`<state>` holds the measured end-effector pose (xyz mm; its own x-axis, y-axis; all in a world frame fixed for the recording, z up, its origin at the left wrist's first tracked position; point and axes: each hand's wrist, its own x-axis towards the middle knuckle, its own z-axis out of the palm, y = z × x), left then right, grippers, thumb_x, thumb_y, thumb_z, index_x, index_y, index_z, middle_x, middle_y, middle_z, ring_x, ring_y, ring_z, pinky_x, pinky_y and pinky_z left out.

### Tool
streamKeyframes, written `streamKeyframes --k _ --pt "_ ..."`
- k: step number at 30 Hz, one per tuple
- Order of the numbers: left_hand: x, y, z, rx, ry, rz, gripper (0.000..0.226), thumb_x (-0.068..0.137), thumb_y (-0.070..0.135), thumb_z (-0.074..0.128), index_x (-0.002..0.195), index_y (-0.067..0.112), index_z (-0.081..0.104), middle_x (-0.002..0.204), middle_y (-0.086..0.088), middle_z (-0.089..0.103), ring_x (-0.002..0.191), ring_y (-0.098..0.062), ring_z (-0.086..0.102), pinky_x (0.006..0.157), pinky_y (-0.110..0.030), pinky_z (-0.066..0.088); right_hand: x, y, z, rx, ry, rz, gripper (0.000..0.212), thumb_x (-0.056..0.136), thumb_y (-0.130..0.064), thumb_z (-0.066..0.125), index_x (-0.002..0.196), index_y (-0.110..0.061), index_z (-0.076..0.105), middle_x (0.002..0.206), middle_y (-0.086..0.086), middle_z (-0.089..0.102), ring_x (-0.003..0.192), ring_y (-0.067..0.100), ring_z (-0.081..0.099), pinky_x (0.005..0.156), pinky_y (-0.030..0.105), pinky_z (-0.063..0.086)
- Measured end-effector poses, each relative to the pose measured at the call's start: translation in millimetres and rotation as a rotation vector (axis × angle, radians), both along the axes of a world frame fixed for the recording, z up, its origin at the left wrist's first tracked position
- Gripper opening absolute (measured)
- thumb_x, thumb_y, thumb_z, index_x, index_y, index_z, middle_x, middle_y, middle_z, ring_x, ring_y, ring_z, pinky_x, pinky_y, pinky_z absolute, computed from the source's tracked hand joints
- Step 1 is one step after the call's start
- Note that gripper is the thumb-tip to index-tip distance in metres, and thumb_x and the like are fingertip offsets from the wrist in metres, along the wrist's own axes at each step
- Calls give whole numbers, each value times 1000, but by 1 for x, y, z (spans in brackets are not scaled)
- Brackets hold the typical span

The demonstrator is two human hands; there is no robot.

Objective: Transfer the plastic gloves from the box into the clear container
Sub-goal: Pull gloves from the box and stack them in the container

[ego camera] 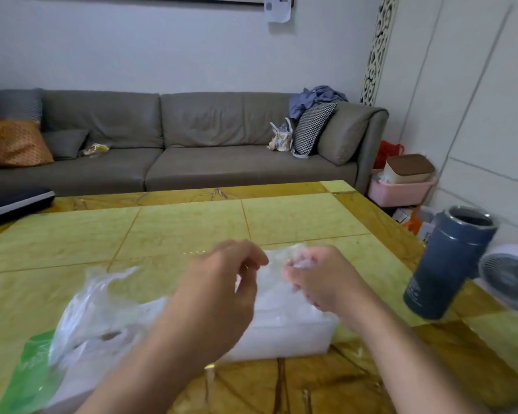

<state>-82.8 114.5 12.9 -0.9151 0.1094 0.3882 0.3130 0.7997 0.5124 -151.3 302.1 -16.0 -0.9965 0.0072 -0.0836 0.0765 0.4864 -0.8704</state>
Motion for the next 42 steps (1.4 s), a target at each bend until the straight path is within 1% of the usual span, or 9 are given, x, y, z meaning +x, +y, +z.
streamKeyframes --k 4,8,12,16,23,27,34,37,42 --pt "-41 16 -41 -319 -445 17 23 99 35 56 121 38 62 120 11 63 96 -12 64 86 -32 56 0 5 -3 182 27 -5 15 93 -22 69 87 -8 72 67 0 73 34 7 51 34 21 38" --pt "-54 14 -50 -340 -623 -7 30 94 50 63 122 41 60 116 14 65 97 -10 65 92 -33 55 -8 9 -14 465 150 -101 14 91 -15 66 80 -7 71 74 10 74 56 33 72 45 47 57" --pt "-63 16 -45 -351 -717 -75 37 94 50 64 130 41 61 120 15 66 106 -10 63 96 -27 50 -5 9 -11 651 167 -133 18 89 -15 64 74 -15 55 79 6 66 67 30 66 47 28 41" --pt "-71 18 -35 -387 -807 -125 47 91 56 66 135 43 58 123 18 67 106 -8 62 89 -23 45 1 1 -6 748 143 -135 23 85 -8 60 71 -18 44 85 6 66 76 28 69 55 29 45" --pt "-82 35 -41 -596 -683 -73 36 80 41 80 113 34 67 95 11 65 84 -14 63 71 -26 50 8 -4 3 758 214 -81 20 82 -5 59 72 -17 46 76 0 55 69 24 58 51 30 36" --pt "-85 41 -53 -702 -575 -93 32 81 43 69 108 28 63 99 5 70 89 -19 65 70 -30 51 15 -16 6 501 209 155 13 74 -8 50 75 -16 61 80 1 63 72 25 62 58 42 54" --pt "-79 28 -44 -565 -697 -132 39 89 38 72 127 30 67 93 9 68 94 -15 64 81 -27 51 11 -17 2 884 -15 304 33 94 -36 65 71 -18 50 77 -1 50 66 23 50 62 29 40" --pt "-79 28 -35 -687 -712 -83 54 89 29 73 140 31 56 117 7 68 107 -18 65 89 -29 53 3 -22 4 984 -120 328 34 90 -28 72 71 -19 45 75 -1 47 73 25 52 74 32 46" --pt "-77 38 -28 -871 -734 -5 54 85 25 80 134 20 60 119 -1 68 104 -23 67 87 -31 55 -12 -28 1 1079 -290 405 34 89 -35 77 74 -21 50 81 -3 49 82 24 55 76 34 45"
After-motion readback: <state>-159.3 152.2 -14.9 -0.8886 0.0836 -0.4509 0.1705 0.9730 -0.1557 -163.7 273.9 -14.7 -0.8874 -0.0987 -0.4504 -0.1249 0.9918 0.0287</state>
